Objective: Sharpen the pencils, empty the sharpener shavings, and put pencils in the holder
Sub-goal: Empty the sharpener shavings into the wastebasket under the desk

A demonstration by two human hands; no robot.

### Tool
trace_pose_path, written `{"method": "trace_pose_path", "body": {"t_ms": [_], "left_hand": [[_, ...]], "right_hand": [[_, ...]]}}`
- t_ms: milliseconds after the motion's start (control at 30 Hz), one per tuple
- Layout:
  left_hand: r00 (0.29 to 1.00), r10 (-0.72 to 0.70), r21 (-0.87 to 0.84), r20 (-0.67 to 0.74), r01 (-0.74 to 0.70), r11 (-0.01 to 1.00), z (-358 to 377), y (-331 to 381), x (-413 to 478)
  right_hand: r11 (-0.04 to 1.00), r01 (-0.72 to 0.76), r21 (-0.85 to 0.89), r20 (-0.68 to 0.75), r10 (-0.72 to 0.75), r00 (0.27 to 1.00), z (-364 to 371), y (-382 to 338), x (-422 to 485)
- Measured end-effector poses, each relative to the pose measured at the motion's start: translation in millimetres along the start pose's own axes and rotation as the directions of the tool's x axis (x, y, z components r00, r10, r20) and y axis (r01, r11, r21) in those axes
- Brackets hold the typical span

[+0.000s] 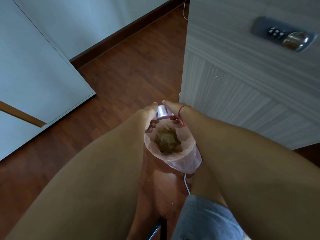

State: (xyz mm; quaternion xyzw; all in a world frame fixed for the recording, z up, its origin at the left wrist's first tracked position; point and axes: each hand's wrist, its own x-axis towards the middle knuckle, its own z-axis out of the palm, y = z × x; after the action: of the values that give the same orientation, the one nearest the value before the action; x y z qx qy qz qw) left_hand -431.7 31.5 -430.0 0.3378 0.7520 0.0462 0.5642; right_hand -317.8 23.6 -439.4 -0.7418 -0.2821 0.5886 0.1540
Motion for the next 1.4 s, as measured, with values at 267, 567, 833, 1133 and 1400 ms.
{"method": "trace_pose_path", "body": {"t_ms": [267,567,833,1133,1400], "left_hand": [[0.994,0.074,-0.071,0.075,-0.069,0.995,-20,-10,-24],[0.812,0.555,-0.131,-0.18,-0.579,0.805,-69,21,-122],[0.551,0.797,-0.161,-0.246,-0.834,0.527,-80,49,-279],[0.308,0.95,-0.11,-0.06,-0.947,0.3,4,82,-398],[0.204,0.968,-0.153,0.148,-0.962,0.226,111,96,-454]], "right_hand": [[0.998,0.004,-0.064,0.116,0.003,0.993,-7,-5,-26],[0.919,0.386,-0.077,-0.005,-0.387,0.922,-21,-66,-139],[0.746,0.651,-0.141,-0.204,-0.666,0.718,-73,-87,-294],[0.775,0.589,-0.23,-0.469,-0.618,0.631,-179,-37,-418],[0.83,0.517,-0.211,-0.66,-0.511,0.551,-258,44,-463]]}}
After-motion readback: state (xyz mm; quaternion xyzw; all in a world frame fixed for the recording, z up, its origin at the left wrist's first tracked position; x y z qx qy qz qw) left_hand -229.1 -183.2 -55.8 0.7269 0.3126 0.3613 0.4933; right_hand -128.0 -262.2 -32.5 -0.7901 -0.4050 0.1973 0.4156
